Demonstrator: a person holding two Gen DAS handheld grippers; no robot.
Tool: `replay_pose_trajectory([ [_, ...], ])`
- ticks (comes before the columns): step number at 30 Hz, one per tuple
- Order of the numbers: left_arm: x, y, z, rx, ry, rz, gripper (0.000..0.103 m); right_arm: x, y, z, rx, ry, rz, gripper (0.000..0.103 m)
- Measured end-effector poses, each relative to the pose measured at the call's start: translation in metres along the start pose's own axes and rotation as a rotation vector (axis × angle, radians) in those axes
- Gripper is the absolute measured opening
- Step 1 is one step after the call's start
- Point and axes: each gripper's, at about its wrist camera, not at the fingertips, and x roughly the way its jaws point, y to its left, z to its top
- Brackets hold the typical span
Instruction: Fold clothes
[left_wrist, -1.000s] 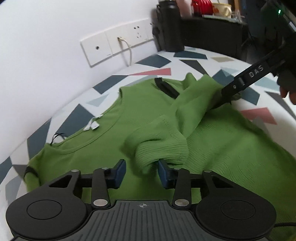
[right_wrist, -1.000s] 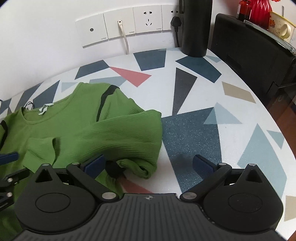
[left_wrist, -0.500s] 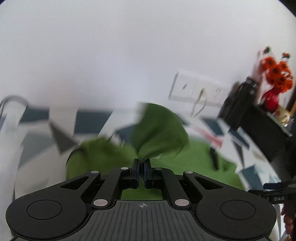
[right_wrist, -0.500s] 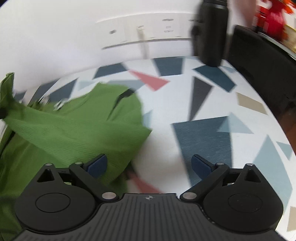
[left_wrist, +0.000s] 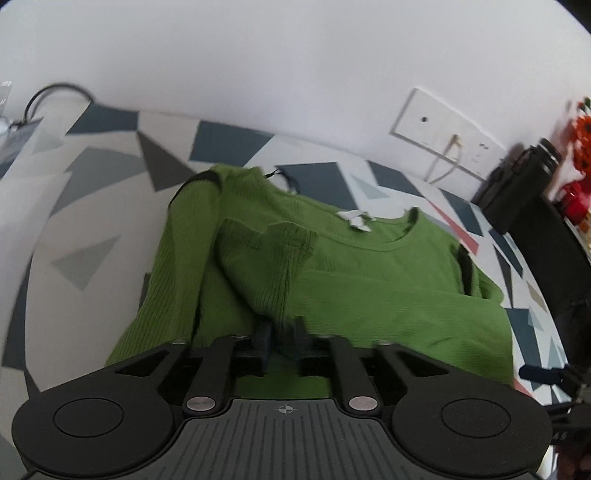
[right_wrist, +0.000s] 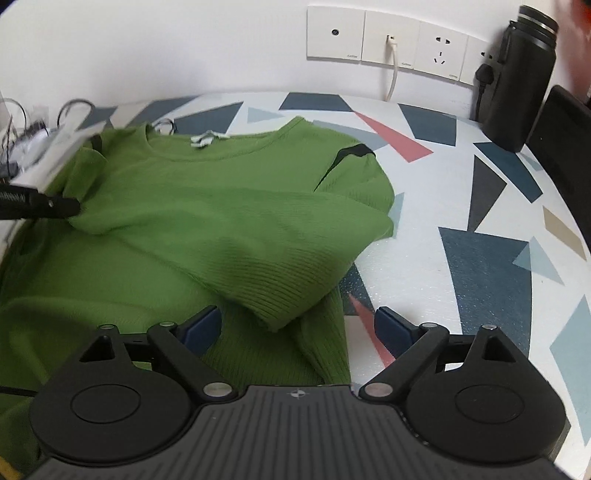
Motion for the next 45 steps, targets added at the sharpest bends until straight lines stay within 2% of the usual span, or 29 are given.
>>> replay_pose_trajectory([
  [1, 0.001, 0.002, 0.0, -0.01, 0.005, 0.0, 0.053, 0.002, 0.001, 0.0, -0.002, -0.006, -0.004, 0.086],
  [2, 0.002, 0.002, 0.001, -0.006, 0.001, -0.003, 0.054, 0.003, 0.003, 0.0, 0.001, -0.014, -0.003, 0.086],
  [8, 0.013, 0.003, 0.01, 0.023, -0.007, 0.033, 0.054, 0.01, 0.013, 0.0, -0.015, -0.028, -0.045, 0.075],
  [11, 0.018, 0.006, 0.014, 0.029, -0.014, 0.051, 0.054, 0.01, 0.012, 0.002, -0.01, -0.07, -0.078, 0.072],
  [13, 0.022, 0.008, 0.017, 0.032, -0.019, 0.063, 0.047, 0.007, 0.007, 0.006, -0.004, -0.109, -0.116, 0.07],
  [14, 0.024, 0.009, 0.019, 0.034, -0.021, 0.069, 0.038, 0.005, 0.002, 0.009, 0.011, -0.128, -0.143, 0.07],
  [15, 0.025, 0.01, 0.02, 0.036, -0.023, 0.076, 0.023, 0.003, -0.005, 0.013, 0.035, -0.148, -0.174, 0.068],
  [16, 0.027, 0.012, 0.022, 0.038, -0.025, 0.082, 0.018, 0.0, -0.013, 0.017, 0.068, -0.168, -0.209, 0.066],
  [18, 0.03, 0.014, 0.025, 0.042, -0.03, 0.094, 0.016, -0.004, -0.031, 0.025, 0.142, -0.197, -0.25, 0.066],
  [21, 0.026, 0.012, 0.023, 0.05, -0.04, 0.095, 0.01, -0.009, -0.052, 0.033, 0.226, -0.216, -0.248, 0.067],
  [27, 0.01, 0.012, 0.017, 0.049, -0.076, 0.088, 0.006, -0.004, -0.032, 0.023, 0.1, -0.137, -0.156, 0.069],
  [32, 0.0, 0.014, 0.009, 0.069, -0.101, 0.121, 0.005, 0.003, -0.017, 0.011, 0.035, -0.113, -0.165, 0.068],
  [33, 0.0, 0.014, 0.008, 0.069, -0.105, 0.127, 0.004, 0.004, -0.017, 0.012, 0.041, -0.11, -0.168, 0.066],
  [37, -0.007, 0.009, 0.011, 0.064, -0.157, 0.134, 0.004, 0.005, -0.03, 0.018, 0.041, -0.102, -0.179, 0.025],
  [38, -0.011, 0.006, 0.013, 0.073, -0.185, 0.135, 0.003, 0.002, -0.036, 0.02, 0.061, -0.122, -0.201, 0.022],
  [40, -0.017, -0.003, 0.017, 0.101, -0.226, 0.118, 0.004, -0.006, -0.051, 0.024, 0.115, -0.179, -0.236, 0.021],
  [42, -0.014, -0.01, 0.015, 0.124, -0.219, 0.106, 0.004, -0.012, -0.059, 0.026, 0.126, -0.218, -0.267, 0.021],
  [45, -0.005, -0.019, 0.009, 0.153, -0.186, 0.094, 0.004, -0.006, -0.064, 0.024, 0.088, -0.19, -0.285, 0.022],
])
